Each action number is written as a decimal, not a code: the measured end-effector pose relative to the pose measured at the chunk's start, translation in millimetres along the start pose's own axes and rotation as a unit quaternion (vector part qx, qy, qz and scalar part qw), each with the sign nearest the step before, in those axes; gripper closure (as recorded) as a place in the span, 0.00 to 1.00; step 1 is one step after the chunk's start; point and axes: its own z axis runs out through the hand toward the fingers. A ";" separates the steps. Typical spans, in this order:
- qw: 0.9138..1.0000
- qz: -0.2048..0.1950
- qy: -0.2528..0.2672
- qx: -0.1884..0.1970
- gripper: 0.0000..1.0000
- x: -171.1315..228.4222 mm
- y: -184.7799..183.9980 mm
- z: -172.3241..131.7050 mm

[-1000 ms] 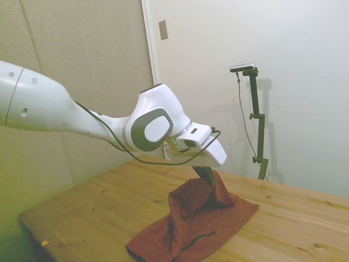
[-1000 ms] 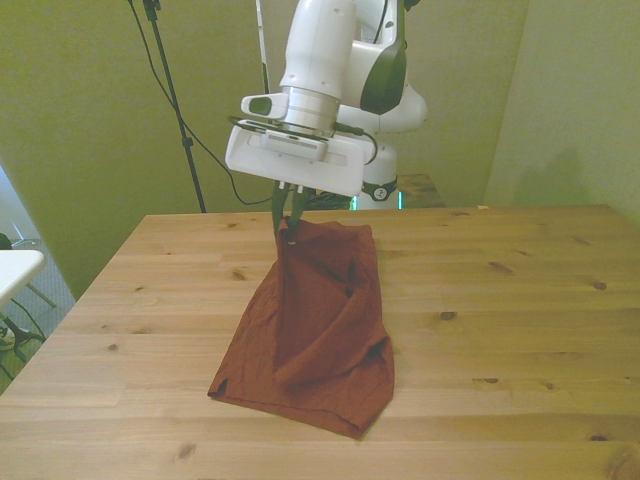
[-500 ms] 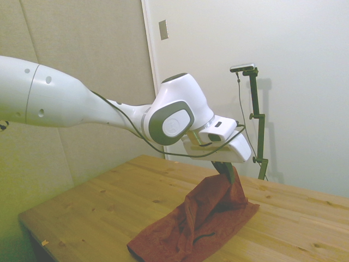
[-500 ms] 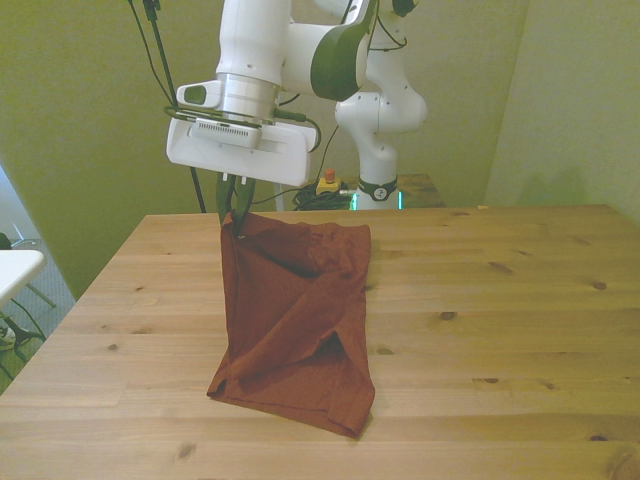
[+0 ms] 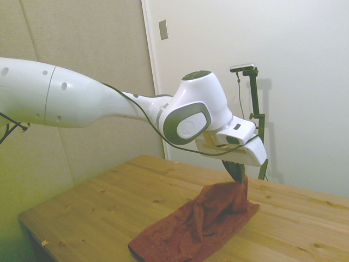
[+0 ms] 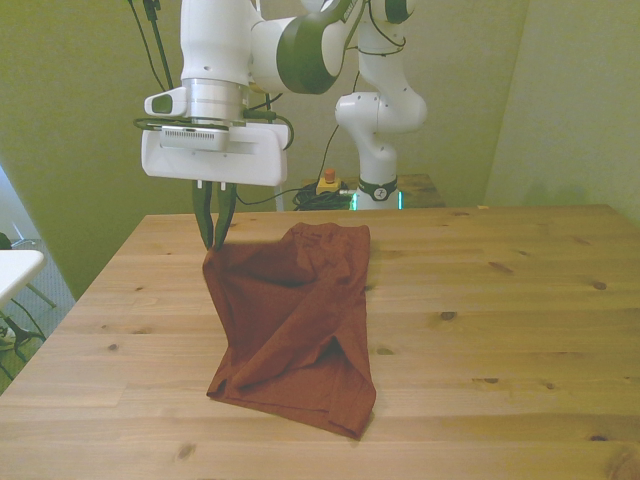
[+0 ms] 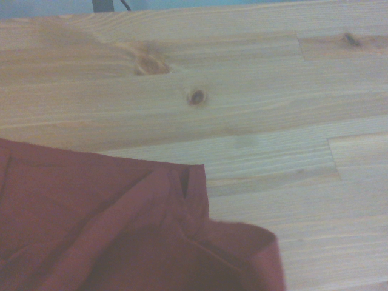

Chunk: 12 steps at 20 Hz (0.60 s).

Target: Fold the shorts

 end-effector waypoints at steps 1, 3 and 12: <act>1.000 0.002 0.000 0.000 0.00 2.3 3.6 -1.0; 1.000 0.003 0.002 0.002 0.00 5.2 6.6 -3.1; 0.995 0.019 -0.067 -0.068 0.00 -50.0 -13.1 -20.5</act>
